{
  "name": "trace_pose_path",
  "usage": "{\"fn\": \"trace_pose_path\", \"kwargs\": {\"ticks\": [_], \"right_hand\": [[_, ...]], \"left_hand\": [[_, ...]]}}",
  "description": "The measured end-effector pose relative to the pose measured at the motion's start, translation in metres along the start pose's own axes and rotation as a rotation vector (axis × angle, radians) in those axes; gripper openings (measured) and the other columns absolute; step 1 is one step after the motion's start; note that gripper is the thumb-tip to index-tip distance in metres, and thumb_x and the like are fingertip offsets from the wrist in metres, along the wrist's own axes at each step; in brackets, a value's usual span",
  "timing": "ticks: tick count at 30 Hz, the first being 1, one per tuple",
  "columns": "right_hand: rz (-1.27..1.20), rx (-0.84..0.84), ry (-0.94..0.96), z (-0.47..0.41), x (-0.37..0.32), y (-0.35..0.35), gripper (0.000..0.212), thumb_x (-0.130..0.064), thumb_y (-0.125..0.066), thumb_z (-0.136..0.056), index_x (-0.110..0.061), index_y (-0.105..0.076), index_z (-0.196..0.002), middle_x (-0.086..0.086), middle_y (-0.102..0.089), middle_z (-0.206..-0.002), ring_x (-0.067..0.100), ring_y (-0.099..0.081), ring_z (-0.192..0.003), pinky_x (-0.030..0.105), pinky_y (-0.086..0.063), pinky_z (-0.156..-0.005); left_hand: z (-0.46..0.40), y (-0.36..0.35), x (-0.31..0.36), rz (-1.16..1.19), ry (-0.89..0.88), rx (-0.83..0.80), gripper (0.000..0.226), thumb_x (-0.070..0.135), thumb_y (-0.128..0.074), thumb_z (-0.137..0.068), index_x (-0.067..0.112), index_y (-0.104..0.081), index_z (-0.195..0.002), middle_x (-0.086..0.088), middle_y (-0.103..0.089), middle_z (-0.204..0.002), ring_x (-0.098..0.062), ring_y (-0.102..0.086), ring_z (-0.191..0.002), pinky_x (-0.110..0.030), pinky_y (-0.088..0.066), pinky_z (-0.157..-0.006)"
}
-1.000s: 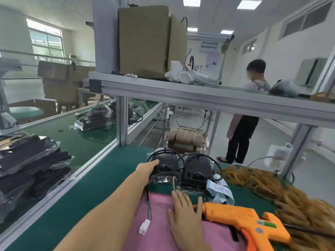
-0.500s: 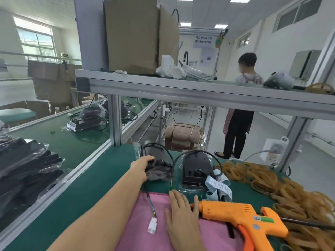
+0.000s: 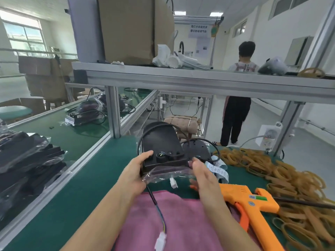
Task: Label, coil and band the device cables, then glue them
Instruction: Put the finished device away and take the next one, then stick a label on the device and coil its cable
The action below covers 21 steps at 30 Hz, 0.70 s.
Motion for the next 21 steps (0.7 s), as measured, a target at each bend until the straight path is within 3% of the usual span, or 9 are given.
{"fn": "trace_pose_path", "kwargs": {"ticks": [2,4,7,10,13,18,21], "right_hand": [[-0.088,-0.04,-0.028,0.009,-0.003,0.021,0.049,-0.053,-0.05,-0.088,-0.028,-0.061,-0.128,-0.006,-0.063,-0.13,0.013,-0.058,-0.12,0.039,-0.043,-0.107],[-0.159,-0.077,-0.051,0.022,0.002,0.041,0.039,-0.045,-0.058,-0.086,-0.023,-0.068,-0.117,0.001,-0.07,-0.116,0.013,-0.065,-0.107,0.03,-0.054,-0.09],[-0.157,-0.035,-0.164,0.039,0.025,0.067,0.031,-0.024,-0.066,-0.088,-0.016,-0.067,-0.118,-0.001,-0.073,-0.107,0.01,-0.067,-0.093,0.017,-0.047,-0.07],[-0.153,-0.024,-0.176,0.051,0.037,0.077,0.019,-0.004,-0.064,-0.089,-0.015,-0.073,-0.101,-0.006,-0.071,-0.075,0.002,-0.062,-0.063,0.012,-0.044,-0.055],[-0.116,0.042,-0.107,0.056,0.033,0.086,0.025,0.004,-0.062,-0.086,-0.014,-0.073,-0.101,0.013,-0.073,-0.094,0.019,-0.069,-0.084,0.026,-0.054,-0.075],[-0.039,-0.022,0.008,0.052,0.022,0.074,0.029,-0.003,-0.059,-0.091,-0.028,-0.074,-0.097,-0.002,-0.065,-0.074,-0.001,-0.052,-0.054,0.008,-0.039,-0.052],[0.158,-0.082,0.121,0.049,0.012,0.066,0.039,0.0,-0.053,-0.09,-0.032,-0.071,-0.103,-0.011,-0.069,-0.096,-0.007,-0.058,-0.085,0.009,-0.042,-0.078]], "left_hand": [[0.013,-0.015,-0.022,-0.028,0.051,-0.083,0.019,0.019,-0.065,-0.073,0.005,-0.076,-0.08,-0.015,-0.074,-0.082,-0.027,-0.071,-0.065,-0.034,-0.06,-0.057],[0.022,-0.026,-0.043,-0.067,0.099,-0.137,0.021,0.019,-0.065,-0.07,0.004,-0.077,-0.079,-0.016,-0.074,-0.081,-0.027,-0.071,-0.063,-0.032,-0.058,-0.053],[0.028,-0.034,-0.07,-0.148,0.166,-0.172,0.033,0.019,-0.066,-0.068,0.001,-0.071,-0.095,-0.017,-0.074,-0.086,-0.028,-0.071,-0.066,-0.033,-0.059,-0.057],[0.033,-0.039,-0.094,-0.171,0.211,-0.179,0.033,0.015,-0.065,-0.068,0.0,-0.067,-0.098,-0.017,-0.074,-0.084,-0.028,-0.071,-0.065,-0.032,-0.059,-0.057],[0.034,-0.037,-0.108,-0.165,0.238,-0.15,0.036,0.014,-0.065,-0.068,-0.001,-0.068,-0.101,-0.018,-0.074,-0.088,-0.029,-0.072,-0.069,-0.032,-0.06,-0.06],[0.035,-0.023,-0.101,-0.177,0.212,-0.122,0.022,0.016,-0.066,-0.064,0.002,-0.077,-0.078,-0.015,-0.074,-0.08,-0.027,-0.071,-0.064,-0.031,-0.059,-0.058],[0.038,-0.004,-0.096,-0.12,0.189,-0.081,0.019,0.014,-0.065,-0.064,0.003,-0.077,-0.074,-0.015,-0.074,-0.078,-0.028,-0.071,-0.062,-0.032,-0.06,-0.057]]}}
Point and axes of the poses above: each hand's wrist, its own z-axis away from the middle knuckle, its own y-axis out of the back of the hand, x = y × z, the point moved 8 cm from there along -z, towards the middle knuckle
